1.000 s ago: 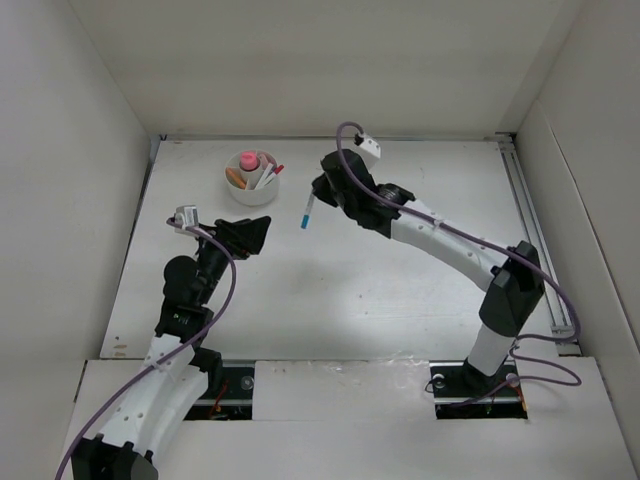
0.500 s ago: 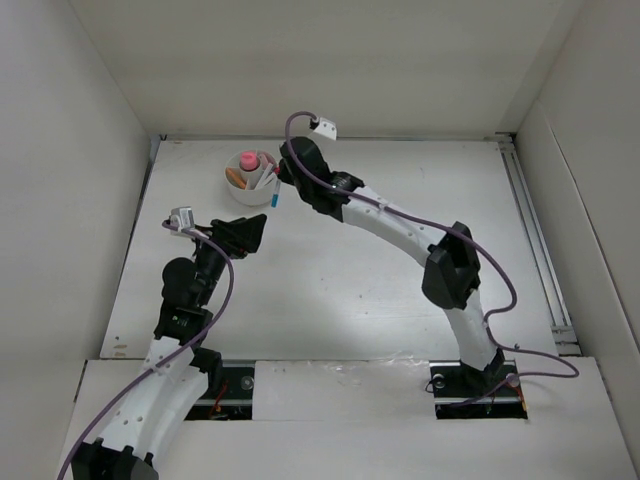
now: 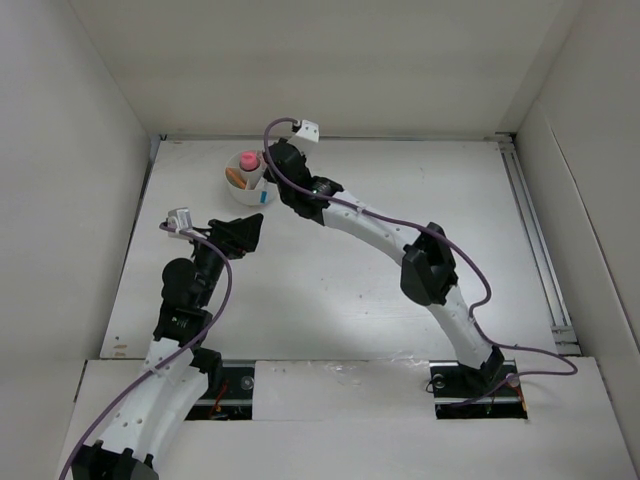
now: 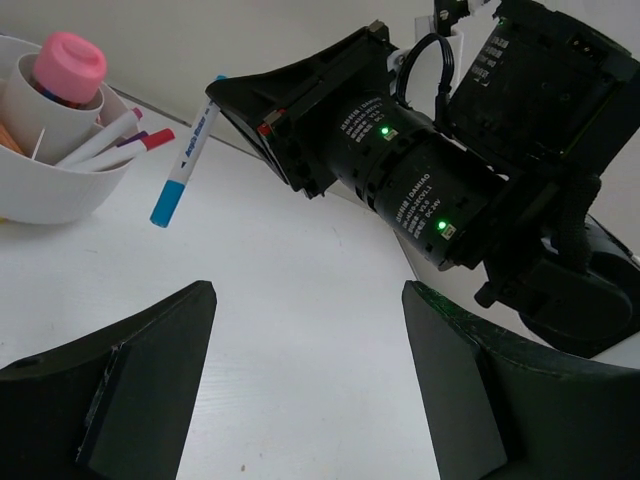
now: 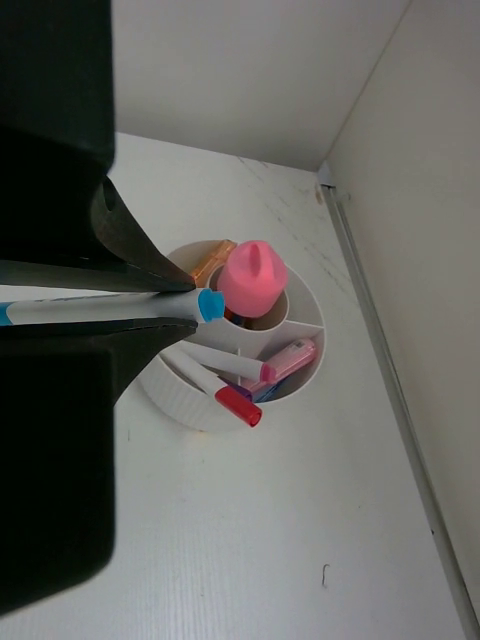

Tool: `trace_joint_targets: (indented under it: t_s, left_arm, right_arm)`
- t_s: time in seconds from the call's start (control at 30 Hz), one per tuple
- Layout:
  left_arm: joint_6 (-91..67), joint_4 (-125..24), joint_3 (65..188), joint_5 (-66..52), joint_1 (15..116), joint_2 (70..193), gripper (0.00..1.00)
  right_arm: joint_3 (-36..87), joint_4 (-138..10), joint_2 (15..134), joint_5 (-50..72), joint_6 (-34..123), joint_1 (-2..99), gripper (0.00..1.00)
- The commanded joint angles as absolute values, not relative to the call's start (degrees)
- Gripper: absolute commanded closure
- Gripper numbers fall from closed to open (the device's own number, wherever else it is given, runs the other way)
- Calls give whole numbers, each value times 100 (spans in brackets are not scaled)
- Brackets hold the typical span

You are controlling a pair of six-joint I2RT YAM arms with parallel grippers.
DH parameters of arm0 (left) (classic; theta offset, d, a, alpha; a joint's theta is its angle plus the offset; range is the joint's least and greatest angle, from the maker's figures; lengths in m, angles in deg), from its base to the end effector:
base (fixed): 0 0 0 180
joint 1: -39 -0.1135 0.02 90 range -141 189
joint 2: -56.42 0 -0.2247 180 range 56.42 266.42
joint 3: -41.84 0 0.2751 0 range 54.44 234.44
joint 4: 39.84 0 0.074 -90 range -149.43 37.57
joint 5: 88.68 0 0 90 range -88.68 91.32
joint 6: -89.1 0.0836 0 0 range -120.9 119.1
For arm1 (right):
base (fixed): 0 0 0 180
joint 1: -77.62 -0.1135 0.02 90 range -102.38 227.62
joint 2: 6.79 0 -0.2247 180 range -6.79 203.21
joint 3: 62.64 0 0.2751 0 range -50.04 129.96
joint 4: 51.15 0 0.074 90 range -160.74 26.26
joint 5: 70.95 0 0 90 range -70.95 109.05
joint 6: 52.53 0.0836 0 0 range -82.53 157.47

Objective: Sort the stationery into containers
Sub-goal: Place the pen in the storage box.

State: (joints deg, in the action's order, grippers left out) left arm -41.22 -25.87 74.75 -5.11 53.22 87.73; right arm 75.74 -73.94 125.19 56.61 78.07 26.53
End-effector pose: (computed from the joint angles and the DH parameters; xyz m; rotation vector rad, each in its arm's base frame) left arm 0.2442 -0.0715 0.2801 -0.2075 1.3374 -0.8817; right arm 0.4029 0.4179 0.2716 0.2870 1.8057 0.5315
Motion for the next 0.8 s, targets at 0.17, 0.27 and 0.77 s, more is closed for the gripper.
trace_joint_targets:
  t_s: [0.17, 0.27, 0.77]
  left_arm:
    - [-3993, -2387, 7527, -395, 5350, 8700, 27]
    - [-3993, -2439, 7579, -448, 5350, 8700, 27]
    - [-3993, -2440, 7571, -474, 5350, 8761, 27]
  right_arm:
    - [8267, -6762, 13075, 6017, 7535, 2612, 100]
    - [8267, -6613, 13145, 6079, 7482, 2612, 100]
    - [8443, -6234, 13576, 6255, 7368, 2612, 100]
